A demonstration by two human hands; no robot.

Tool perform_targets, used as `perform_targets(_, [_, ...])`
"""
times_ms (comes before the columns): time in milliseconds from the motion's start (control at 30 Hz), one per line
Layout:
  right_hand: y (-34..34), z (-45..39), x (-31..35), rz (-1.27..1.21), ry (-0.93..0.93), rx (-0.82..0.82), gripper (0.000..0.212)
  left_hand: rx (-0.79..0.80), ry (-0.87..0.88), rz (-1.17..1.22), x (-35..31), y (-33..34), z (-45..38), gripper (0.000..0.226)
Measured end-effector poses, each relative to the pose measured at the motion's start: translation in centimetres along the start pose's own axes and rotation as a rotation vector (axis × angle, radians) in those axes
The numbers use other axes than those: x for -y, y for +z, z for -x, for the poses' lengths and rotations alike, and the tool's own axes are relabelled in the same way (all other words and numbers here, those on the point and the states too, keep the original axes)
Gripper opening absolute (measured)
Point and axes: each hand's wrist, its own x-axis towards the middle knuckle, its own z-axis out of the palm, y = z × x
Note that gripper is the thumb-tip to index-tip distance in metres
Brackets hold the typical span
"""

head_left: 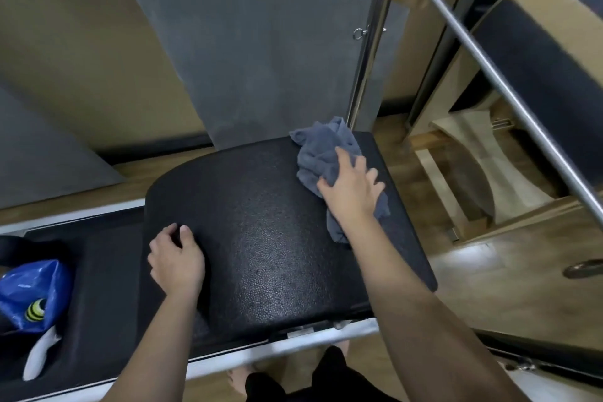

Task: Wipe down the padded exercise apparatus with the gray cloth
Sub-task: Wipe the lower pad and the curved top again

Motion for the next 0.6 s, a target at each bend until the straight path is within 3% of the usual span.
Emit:
perform_targets(200, [-0.2,11.6,-0.2,0.075,-0.394,0.046,0.075,-0.017,0.001,-0.019,0.0,0.1,0.0,0.042])
perform_targets(300, [0.3,16.1,-4.1,0.067,-0.459,0.000,0.080,-0.013,-0.003,0.000,0.1,-0.1,0.0,0.041])
perform_targets(433, [0.6,16.0,-9.0,0.056,-0.150,-0.061,0.081,-0.012,-0.005,0.012,-0.1,0.0,0.1,0.039])
perform_targets(600, [-0.4,8.6,-9.4,-0.086,0.282,-0.054,0.070,-0.012,-0.005,0.013,-0.1,0.0,0.1,0.039])
